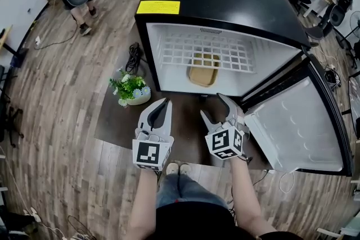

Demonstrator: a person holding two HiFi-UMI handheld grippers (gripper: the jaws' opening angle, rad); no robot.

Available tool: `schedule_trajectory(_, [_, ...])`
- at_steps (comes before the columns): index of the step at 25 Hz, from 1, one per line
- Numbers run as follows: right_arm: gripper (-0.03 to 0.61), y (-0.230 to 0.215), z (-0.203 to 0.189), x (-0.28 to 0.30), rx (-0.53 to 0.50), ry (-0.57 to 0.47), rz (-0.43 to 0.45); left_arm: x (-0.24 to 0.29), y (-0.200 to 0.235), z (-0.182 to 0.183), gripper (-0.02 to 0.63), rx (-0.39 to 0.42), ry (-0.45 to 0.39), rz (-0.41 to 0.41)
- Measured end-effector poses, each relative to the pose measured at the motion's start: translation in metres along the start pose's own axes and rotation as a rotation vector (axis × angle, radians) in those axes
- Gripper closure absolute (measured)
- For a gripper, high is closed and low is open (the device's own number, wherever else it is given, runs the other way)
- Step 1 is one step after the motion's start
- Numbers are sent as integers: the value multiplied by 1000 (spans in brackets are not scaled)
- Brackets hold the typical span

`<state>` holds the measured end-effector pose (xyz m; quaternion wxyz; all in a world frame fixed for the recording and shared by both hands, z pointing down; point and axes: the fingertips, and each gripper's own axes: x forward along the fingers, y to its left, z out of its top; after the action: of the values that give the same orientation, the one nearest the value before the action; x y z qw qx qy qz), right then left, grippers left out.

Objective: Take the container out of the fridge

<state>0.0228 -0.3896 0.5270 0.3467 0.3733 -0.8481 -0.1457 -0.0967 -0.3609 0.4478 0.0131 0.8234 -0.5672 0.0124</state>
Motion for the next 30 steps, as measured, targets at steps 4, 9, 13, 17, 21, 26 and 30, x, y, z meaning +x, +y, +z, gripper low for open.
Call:
schedule_trajectory(4, [279,3,-5,27,-85,73,38,9,6,-4,608,-14,1,-3])
schedule_trajectory(9, [281,6,-15,57,-163,145,69,9,13,-14,609,-19,19,2])
schedule_trajectory(13, [281,0,-27,79,-220,191,103,14,13,-17,609,-27,26,14])
schedule_trajectory(17, [293,-3,-42,93,-264,248,138,13,11,-18,608,-29,36,24])
schedule_trajectory(21, [322,6,-51,114,-297,299,173,7,24,-25,607,-41,33,36])
schedule_trajectory(26, [363,4,-54,135,-325,343,206,7,37,-29,608,-46,49,45])
schedule_trajectory(30, [415,5,-60,142,-343,364,226,5,39,-28,608,-51,37,54])
